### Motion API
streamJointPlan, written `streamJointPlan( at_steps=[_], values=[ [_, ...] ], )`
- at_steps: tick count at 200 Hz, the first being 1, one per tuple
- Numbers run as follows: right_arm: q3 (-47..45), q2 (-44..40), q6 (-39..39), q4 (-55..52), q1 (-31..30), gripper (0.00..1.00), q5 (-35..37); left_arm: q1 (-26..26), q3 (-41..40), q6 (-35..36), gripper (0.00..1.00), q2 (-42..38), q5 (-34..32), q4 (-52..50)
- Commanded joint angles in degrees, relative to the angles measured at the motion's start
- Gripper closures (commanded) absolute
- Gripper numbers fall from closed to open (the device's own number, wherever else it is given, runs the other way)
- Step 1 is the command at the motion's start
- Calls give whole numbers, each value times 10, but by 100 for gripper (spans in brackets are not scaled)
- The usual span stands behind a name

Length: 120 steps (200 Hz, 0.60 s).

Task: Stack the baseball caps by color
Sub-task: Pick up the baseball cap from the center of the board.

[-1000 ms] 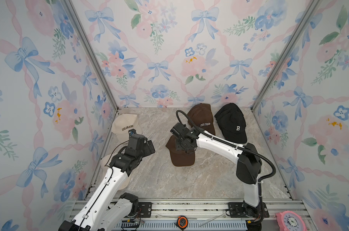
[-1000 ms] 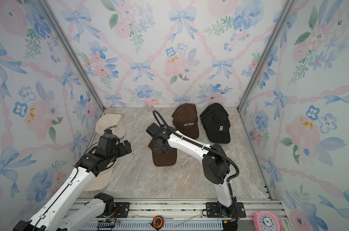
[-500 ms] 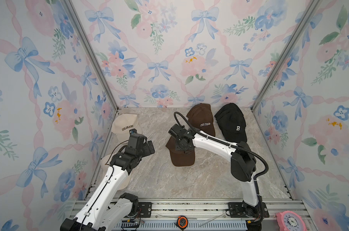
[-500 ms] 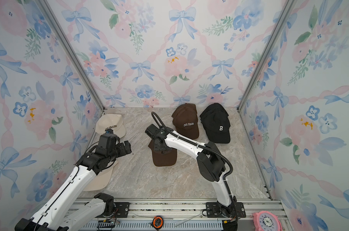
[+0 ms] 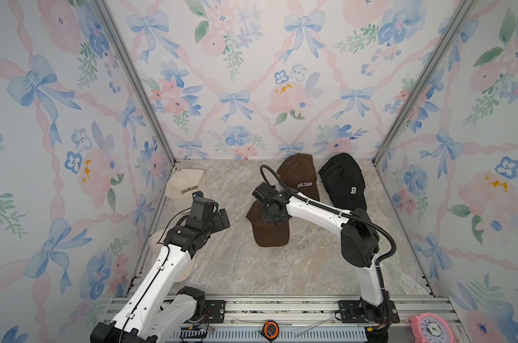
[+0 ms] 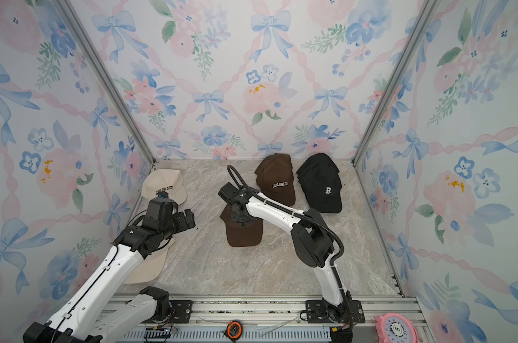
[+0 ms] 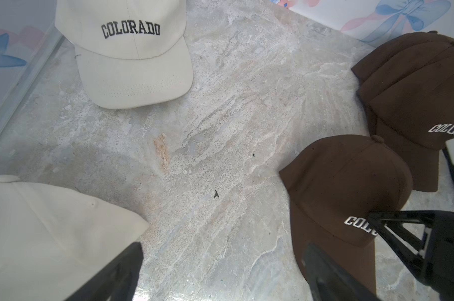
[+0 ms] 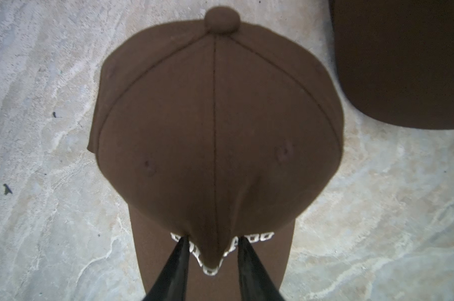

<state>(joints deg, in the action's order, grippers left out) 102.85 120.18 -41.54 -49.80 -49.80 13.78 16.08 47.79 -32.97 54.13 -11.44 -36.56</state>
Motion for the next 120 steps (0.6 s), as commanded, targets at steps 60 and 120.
streamJointPlan(
  at_steps=[60,120],
  values=[
    [-4,25,5,6,12,80,-6,-4,15,5,2,-2,0,-4],
    [4,33,9,0,13,100,-15,-4,7,3,2,-14,-5,-5]
  ],
)
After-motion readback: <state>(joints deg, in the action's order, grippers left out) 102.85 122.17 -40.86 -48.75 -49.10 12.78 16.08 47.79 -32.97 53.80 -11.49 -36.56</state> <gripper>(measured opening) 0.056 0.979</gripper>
